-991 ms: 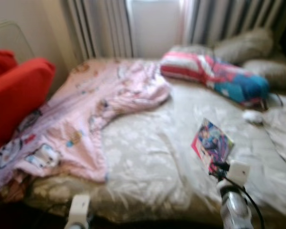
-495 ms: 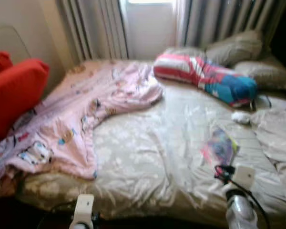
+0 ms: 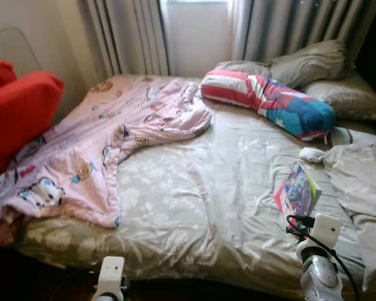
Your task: Clean up the room
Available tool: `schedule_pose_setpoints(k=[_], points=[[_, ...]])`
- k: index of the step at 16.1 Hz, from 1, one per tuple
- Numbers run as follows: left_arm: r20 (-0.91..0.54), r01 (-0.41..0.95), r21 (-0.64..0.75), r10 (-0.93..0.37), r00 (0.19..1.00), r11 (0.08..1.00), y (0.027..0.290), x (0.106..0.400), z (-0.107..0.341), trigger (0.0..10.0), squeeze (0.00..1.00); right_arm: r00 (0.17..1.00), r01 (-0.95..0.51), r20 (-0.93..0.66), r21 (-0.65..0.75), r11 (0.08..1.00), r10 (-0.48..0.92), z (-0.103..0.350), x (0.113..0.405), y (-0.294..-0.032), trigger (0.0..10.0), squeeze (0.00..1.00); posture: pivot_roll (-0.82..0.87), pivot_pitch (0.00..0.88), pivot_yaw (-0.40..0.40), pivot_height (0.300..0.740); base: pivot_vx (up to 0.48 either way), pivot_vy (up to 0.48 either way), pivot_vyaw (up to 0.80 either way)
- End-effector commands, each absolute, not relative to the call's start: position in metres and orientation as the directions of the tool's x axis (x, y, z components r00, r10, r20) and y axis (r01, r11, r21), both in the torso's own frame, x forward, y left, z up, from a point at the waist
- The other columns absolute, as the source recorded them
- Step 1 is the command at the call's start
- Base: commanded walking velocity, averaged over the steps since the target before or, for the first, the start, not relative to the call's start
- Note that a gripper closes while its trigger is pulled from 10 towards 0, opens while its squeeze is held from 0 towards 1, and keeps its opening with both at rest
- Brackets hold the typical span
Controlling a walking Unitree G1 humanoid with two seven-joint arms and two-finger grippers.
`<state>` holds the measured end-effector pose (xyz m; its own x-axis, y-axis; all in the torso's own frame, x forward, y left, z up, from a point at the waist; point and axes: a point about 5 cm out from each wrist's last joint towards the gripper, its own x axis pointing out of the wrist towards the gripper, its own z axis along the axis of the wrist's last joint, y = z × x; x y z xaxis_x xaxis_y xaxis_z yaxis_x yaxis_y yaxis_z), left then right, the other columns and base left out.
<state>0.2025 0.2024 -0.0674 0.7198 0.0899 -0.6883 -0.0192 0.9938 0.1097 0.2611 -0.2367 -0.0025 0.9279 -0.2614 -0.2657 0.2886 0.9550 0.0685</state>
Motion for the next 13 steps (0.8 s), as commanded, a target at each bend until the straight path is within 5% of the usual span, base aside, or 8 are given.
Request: schedule_pose_setpoints(k=[1,5,13], points=[[-0.692,-0.025,0.126,0.106,0.714,0.992,0.2072,0.2012,-0.0675,10.0,0.00,0.944,0.269,-0.219,0.082,0.960,-0.246,0.0064,0.2707,-0.2316,10.0,0.00,0.06,0.008,-0.033,0.740,0.000,0.000,0.00],[-0.690,-0.030,0.126,0.109,0.715,0.992,0.2082,0.2015,-0.0671,10.0,0.00,0.941,0.280,-0.224,0.085,0.956,-0.255,0.0045,0.2683,-0.2321,10.0,0.00,0.06,0.011,-0.029,0.740,0.000,0.000,0.00],[-0.687,-0.034,0.122,0.109,0.718,0.992,0.2077,0.2028,-0.0665,10.0,0.00,0.942,0.272,-0.226,0.089,0.958,-0.246,0.0043,0.2690,-0.2300,10.0,0.00,0.06,0.015,-0.033,0.740,0.000,-0.276,0.00]])
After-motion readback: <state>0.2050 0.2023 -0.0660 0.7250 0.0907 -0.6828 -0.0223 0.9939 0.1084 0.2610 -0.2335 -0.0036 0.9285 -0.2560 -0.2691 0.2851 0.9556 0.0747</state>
